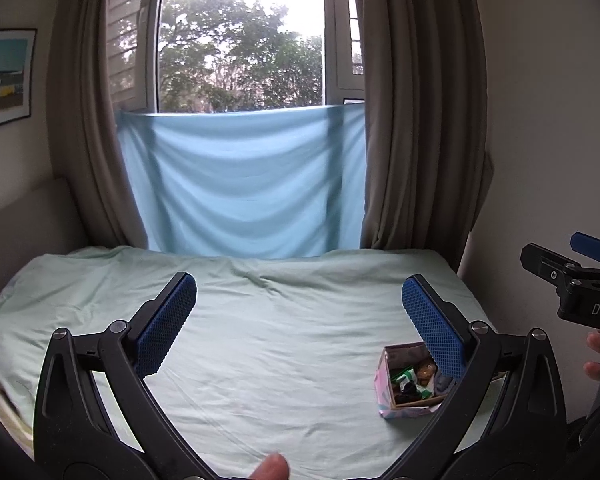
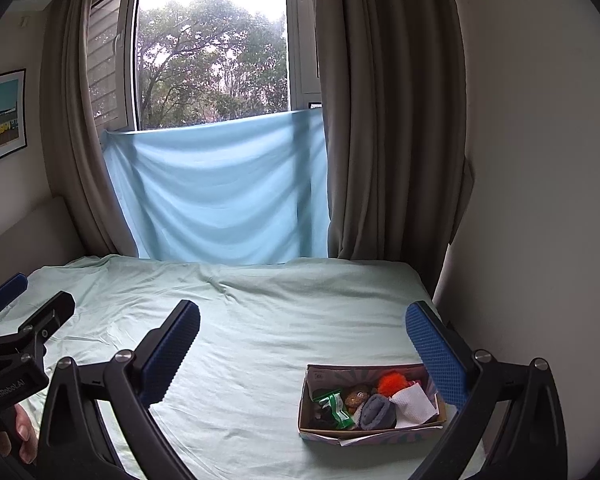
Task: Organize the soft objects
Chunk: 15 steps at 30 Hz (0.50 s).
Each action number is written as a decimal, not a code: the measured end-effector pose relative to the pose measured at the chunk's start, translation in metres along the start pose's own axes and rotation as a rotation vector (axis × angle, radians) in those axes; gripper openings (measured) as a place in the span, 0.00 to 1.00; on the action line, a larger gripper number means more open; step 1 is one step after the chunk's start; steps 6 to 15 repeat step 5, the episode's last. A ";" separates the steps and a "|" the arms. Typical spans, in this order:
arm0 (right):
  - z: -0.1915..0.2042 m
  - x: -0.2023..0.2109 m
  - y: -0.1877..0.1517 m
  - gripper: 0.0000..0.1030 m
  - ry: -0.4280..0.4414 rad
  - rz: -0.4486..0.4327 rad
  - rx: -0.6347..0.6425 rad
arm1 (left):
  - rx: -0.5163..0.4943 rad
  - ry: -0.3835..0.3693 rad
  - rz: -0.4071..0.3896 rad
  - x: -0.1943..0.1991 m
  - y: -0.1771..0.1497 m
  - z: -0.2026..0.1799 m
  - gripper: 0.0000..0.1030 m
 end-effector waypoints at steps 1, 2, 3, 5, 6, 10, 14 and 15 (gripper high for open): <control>0.000 0.000 0.000 1.00 0.000 0.000 0.000 | -0.002 0.003 -0.004 0.000 0.000 0.000 1.00; 0.000 0.000 0.000 0.99 0.000 0.000 0.000 | -0.003 0.004 -0.009 0.001 0.000 0.000 1.00; 0.000 0.000 0.000 0.99 0.001 0.000 0.001 | -0.004 0.003 -0.014 0.001 0.000 -0.001 1.00; 0.000 0.000 0.000 0.99 0.000 0.001 0.000 | -0.005 -0.001 -0.020 0.001 0.000 -0.001 1.00; 0.000 0.000 0.000 0.99 0.000 0.001 0.000 | -0.005 -0.001 -0.020 0.001 0.000 -0.001 1.00; 0.000 0.000 0.000 0.99 0.000 0.001 0.000 | -0.005 -0.001 -0.020 0.001 0.000 -0.001 1.00; 0.000 0.000 0.000 0.99 0.000 0.001 0.000 | -0.005 -0.001 -0.020 0.001 0.000 -0.001 1.00; 0.000 0.000 0.000 0.99 0.000 0.001 0.000 | -0.005 -0.001 -0.020 0.001 0.000 -0.001 1.00</control>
Point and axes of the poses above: each gripper's, at about its wrist camera, not at the fingertips, and x roughly against the way its jaws point, z to its left, y to its top, the point moved 5 cm from there along -x, roughly the way its jaws point, and after that the axes turned 12 degrees about z, right-handed, at the moved point
